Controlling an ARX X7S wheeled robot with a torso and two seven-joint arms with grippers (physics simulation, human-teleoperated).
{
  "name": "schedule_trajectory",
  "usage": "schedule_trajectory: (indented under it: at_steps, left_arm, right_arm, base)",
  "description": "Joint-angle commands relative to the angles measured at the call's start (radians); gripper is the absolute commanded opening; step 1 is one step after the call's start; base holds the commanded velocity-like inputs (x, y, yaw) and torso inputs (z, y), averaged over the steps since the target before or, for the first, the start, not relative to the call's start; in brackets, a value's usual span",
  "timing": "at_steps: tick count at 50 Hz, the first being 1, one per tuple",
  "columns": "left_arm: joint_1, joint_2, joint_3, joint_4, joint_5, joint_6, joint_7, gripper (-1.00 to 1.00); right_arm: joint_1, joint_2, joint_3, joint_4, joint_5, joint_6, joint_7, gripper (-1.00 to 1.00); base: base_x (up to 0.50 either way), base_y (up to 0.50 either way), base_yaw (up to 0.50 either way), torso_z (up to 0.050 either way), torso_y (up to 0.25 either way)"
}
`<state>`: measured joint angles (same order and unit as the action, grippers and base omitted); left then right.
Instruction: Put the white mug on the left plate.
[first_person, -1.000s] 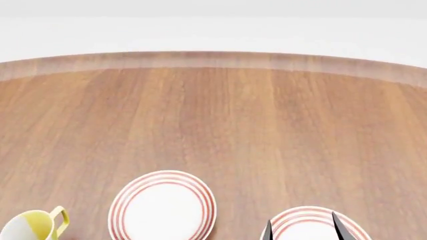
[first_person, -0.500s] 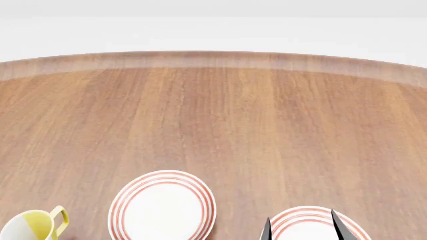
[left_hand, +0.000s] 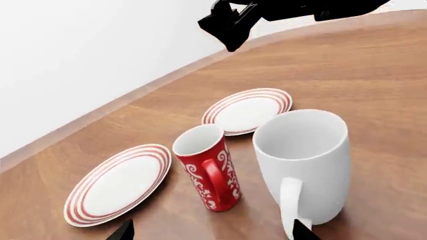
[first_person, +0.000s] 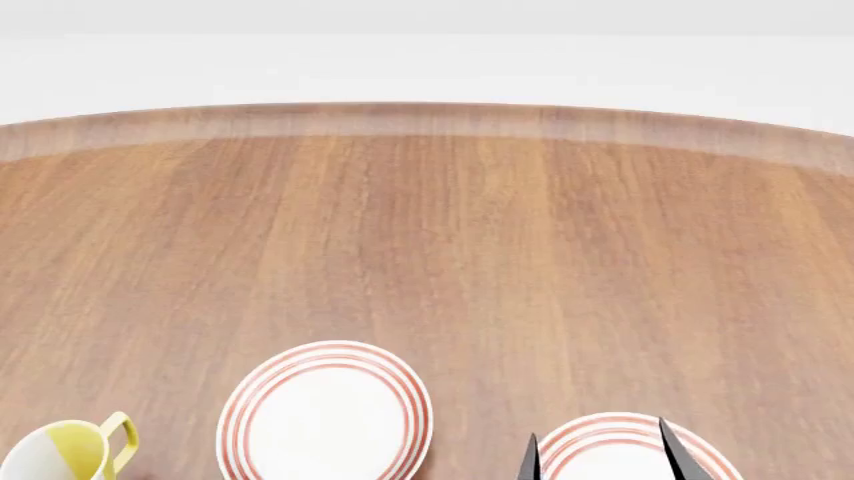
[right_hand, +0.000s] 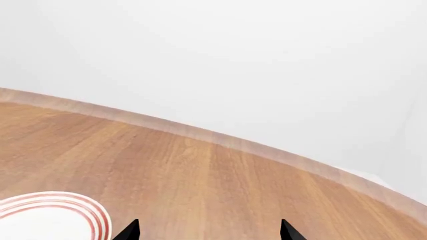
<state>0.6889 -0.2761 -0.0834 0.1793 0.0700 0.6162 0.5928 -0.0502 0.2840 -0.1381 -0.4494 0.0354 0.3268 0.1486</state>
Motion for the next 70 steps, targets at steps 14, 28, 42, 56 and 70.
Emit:
schedule_trajectory:
  at_steps: [14,28,42,56,70]
  left_arm:
    - [-0.182,0.018,0.137,-0.253,0.057,0.033,0.045,1.0]
    - [-0.225,0.03,0.18,-0.235,0.05,-0.039,0.067,1.0]
    - [-0.287,0.05,0.217,-0.334,0.049,-0.034,0.062,1.0]
    - [-0.324,0.064,0.254,-0.394,0.071,-0.02,0.053,1.0]
    - [-0.36,0.072,0.276,-0.46,0.071,-0.008,0.041,1.0]
  right_arm:
    - [0.007,0.009,-0.005,-0.027,0.009,0.02,0.008,1.0]
    - [0.007,0.015,-0.009,-0.023,0.011,0.011,0.013,1.0]
    - [0.005,0.019,-0.006,-0.04,0.02,0.02,0.019,1.0]
    - [0.008,0.023,-0.005,-0.045,0.029,0.025,0.023,1.0]
    - [0.015,0.028,-0.007,-0.07,0.033,0.048,0.03,1.0]
  base:
    - [0.0,0.0,0.0,0.0,0.0]
    - [0.0,0.0,0.0,0.0,0.0]
    - [0.0,0.0,0.0,0.0,0.0]
    - [0.0,0.0,0.0,0.0,0.0]
    - [0.0,0.0,0.0,0.0,0.0]
